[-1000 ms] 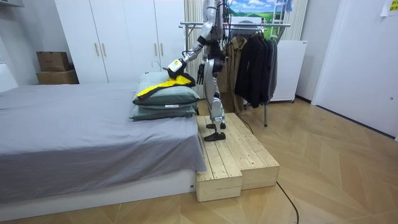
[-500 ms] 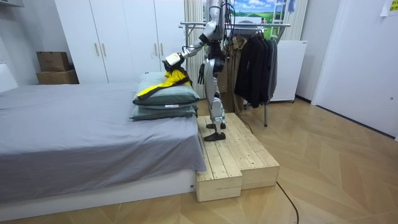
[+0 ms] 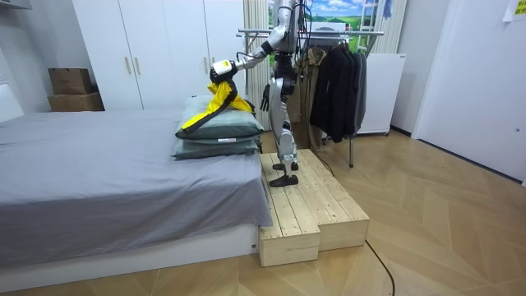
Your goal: Hang clothes
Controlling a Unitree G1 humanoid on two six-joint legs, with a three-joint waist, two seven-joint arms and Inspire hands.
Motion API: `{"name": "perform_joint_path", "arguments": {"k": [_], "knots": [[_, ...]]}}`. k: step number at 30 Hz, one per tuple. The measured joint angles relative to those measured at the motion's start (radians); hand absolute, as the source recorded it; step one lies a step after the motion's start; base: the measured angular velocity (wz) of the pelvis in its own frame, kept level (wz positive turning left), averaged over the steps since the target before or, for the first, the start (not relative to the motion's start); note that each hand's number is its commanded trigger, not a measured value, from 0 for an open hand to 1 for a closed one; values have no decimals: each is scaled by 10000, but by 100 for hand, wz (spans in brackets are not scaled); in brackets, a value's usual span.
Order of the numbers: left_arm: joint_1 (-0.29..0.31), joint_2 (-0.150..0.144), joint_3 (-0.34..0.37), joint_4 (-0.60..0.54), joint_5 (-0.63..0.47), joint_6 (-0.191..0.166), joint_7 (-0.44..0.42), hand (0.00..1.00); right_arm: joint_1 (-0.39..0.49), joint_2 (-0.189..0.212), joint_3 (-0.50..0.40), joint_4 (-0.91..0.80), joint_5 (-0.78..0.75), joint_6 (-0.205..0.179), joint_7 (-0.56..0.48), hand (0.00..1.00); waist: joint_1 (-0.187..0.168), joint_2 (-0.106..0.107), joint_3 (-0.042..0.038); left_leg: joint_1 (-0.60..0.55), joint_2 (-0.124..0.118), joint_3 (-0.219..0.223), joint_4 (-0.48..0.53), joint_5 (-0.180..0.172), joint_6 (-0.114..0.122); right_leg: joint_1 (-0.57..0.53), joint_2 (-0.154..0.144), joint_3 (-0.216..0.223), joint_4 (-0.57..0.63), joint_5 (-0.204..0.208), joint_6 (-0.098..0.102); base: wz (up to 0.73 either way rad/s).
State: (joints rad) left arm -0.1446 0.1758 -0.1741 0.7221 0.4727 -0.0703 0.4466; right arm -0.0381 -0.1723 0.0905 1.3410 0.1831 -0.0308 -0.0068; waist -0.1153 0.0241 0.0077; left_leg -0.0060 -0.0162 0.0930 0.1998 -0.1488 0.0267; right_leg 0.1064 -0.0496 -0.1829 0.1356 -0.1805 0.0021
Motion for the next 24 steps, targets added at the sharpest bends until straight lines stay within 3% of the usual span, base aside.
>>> {"name": "perform_joint_path", "arguments": {"k": [3, 10, 16, 24], "knots": [[0, 195, 1, -242, -66, -247, 226, 100, 125, -129, -172, -255, -354, -34, -383, 0, 16, -7, 4, 34, -8, 45, -28, 1, 2, 2, -11, 50, 3, -1, 2, -4], [0, 346, 2, -350, -4, -307, 344, 100, 191, -292, -462, -789, -1201, -162, -1371, 0, 39, -52, 7, 114, 11, 95, -34, 2, 1, 40, 10, 122, 17, -1, 2, -3], [29, 387, 1, -783, -8, -351, 346, 100, 178, -297, -677, -1898, -2732, -262, -2355, 0, 73, -191, -56, 296, 17, 123, -27, 2, 1, 187, 13, 143, 15, -4, 5, -1], [472, 482, -6, -1898, -80, -316, 409, 100, 266, -278, -667, -4724, -3531, -323, -3675, 0, 141, -250, -94, 572, 38, 289, -126, 1, 2, 340, 19, 352, 72, -4, 7, -7]]}}
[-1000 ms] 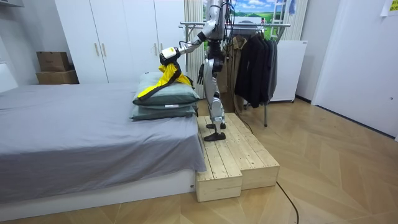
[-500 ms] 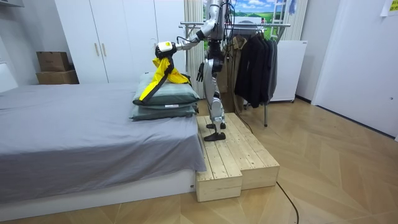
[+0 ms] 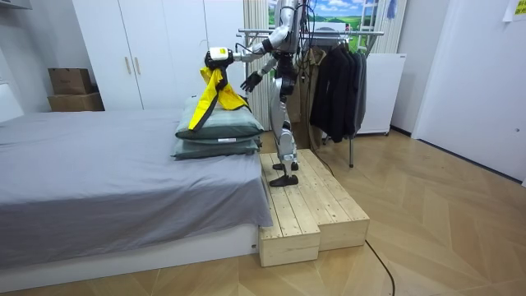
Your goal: Hang clothes
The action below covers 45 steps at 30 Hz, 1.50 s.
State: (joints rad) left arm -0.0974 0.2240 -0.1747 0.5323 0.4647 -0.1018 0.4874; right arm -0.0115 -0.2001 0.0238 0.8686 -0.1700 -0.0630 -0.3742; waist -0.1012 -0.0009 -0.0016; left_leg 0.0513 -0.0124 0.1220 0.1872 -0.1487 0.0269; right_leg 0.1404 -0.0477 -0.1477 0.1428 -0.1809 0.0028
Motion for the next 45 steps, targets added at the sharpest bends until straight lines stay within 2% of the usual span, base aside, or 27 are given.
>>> {"name": "perform_joint_path", "arguments": {"k": [3, 8, 12, 15, 25, 29, 38, 45], "knots": [[42, 31, 0, -359, -17, -1, 102, 100, 365, -1, 108, -1586, -282, -35, -478, 0, 48, 1, -2, 34, 0, 12, 0, 0, 0, 32, -2, 6, 10, 0, 0, 0], [44, -33, -56, -409, -29, 2, 103, 100, 440, -14, 553, -2648, -804, -88, -1025, 0, 139, -23, 10, 83, 4, 74, -49, 0, 0, 10, -10, 49, 78, -12, 19, -2], [46, -99, -128, -502, -20, 114, -18, 100, 438, 12, 841, -3488, -2299, -80, -1044, 0, 242, -26, 13, 82, 2, 75, -45, -1, 1, 9, -15, 51, 81, -11, 19, -1], [45, -99, -128, -765, -27, 247, -73, 100, 432, 9, 1061, -4196, -2710, -80, -1056, 0, 306, -23, 13, 92, 7, 74, -34, -1, 1, 16, -13, 49, 97, -11, 19, 0], [45, -134, -128, -1094, -212, 284, -368, 100, 236, -3, 1124, -5751, -3127, -91, -1108, 0, 317, -16, 18, 85, 17, 69, -60, -3, 2, -10, -12, 20, 138, -9, 21, 0], [45, -127, -128, -1227, -203, 295, -396, 100, -205, -35, 1115, -5803, -3133, -92, -1136, 0, 376, -21, 22, 96, 15, 70, -75, -3, 3, -14, -11, 34, 130, -9, 21, 0], [43, -117, -128, -1935, -217, 306, -426, 100, -392, -150, 1401, -6100, -3156, -74, -982, 0, 711, -28, 27, -59, 4, 49, -130, -1, 2, -173, -16, 28, 107, -10, 21, 0], [14, -118, -157, -2033, -226, 308, -866, 100, -1173, -327, 1970, -6124, -3156, -12, -500, 0, 751, -105, 84, -183, -4, -118, -55, -3, 2, -200, -28, -181, 96, -9, 21, 7]]}}
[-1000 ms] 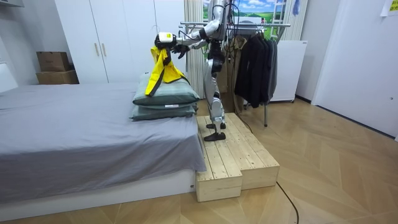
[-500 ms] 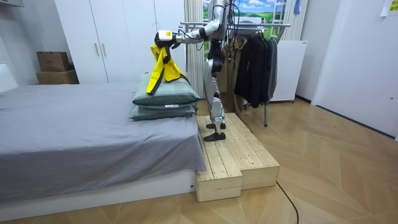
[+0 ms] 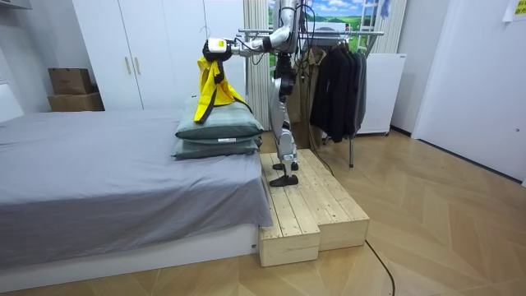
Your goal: Hang clothes
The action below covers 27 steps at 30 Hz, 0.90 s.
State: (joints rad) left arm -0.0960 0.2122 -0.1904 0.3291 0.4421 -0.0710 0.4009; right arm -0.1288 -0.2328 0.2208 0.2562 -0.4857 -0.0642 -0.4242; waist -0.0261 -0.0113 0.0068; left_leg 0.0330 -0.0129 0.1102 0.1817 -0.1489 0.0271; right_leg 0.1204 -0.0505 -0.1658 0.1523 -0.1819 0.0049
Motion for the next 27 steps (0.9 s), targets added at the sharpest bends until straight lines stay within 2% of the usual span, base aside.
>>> {"name": "perform_joint_path", "arguments": {"k": [12, 27], "knots": [[-158, -12, -83, -260, 29, 2, -181, 100, -60, -62, 383, -222, 187, 0, 1093, 0, 132, -2, 16, -109, -7, -113, 76, 0, -2, -25, 3, -42, -8, 0, 0, 3], [-314, -15, -91, -311, 28, 3, -179, 100, -60, -58, 410, -221, 91, 2, 1737, 0, 124, 3, 66, -80, -6, -109, 54, 0, -2, -8, 7, -18, -8, 0, 0, 0]]}}
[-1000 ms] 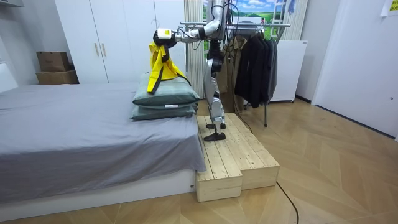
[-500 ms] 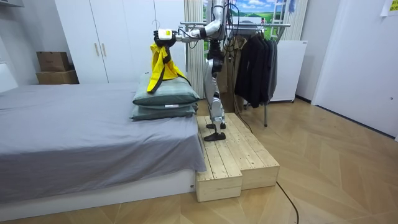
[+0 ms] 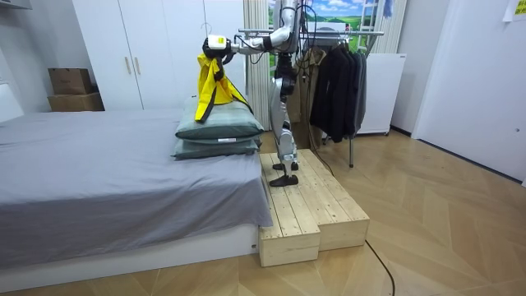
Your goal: Hang clothes
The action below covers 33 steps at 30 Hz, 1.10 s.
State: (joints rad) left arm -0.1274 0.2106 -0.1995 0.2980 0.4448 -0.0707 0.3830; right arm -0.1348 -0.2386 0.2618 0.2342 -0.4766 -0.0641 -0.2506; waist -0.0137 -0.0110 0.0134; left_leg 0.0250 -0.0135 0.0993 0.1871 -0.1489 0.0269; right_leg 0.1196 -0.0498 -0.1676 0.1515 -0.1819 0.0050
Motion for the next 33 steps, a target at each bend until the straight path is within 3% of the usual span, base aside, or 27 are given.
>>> {"name": "perform_joint_path", "arguments": {"k": [20, 27, 33], "knots": [[-5, -22, -19, -59, 19, -5, 0, 100, 4, 19, 35, 1, 12, -1, 69, 0, -3, -144, 4, 14, -2, -2, -13, 1, 0, 18, 1, 12, 1, 0, 0, 0], [-4, -24, -20, -357, 211, 133, -9, 100, 103, 12, 657, 2, 18, 37, 263, 0, 7, -143, -7, 12, -1, -32, 17, 2, 0, 36, -1, -22, 13, 0, 0, 0], [-4, -28, -104, -558, 293, 394, -15, 100, 157, 18, 933, 4, 22, 230, 526, 0, 50, -85, -91, 112, -15, -81, 40, 3, 0, 171, -8, -40, 9, 0, 0, 2]]}}
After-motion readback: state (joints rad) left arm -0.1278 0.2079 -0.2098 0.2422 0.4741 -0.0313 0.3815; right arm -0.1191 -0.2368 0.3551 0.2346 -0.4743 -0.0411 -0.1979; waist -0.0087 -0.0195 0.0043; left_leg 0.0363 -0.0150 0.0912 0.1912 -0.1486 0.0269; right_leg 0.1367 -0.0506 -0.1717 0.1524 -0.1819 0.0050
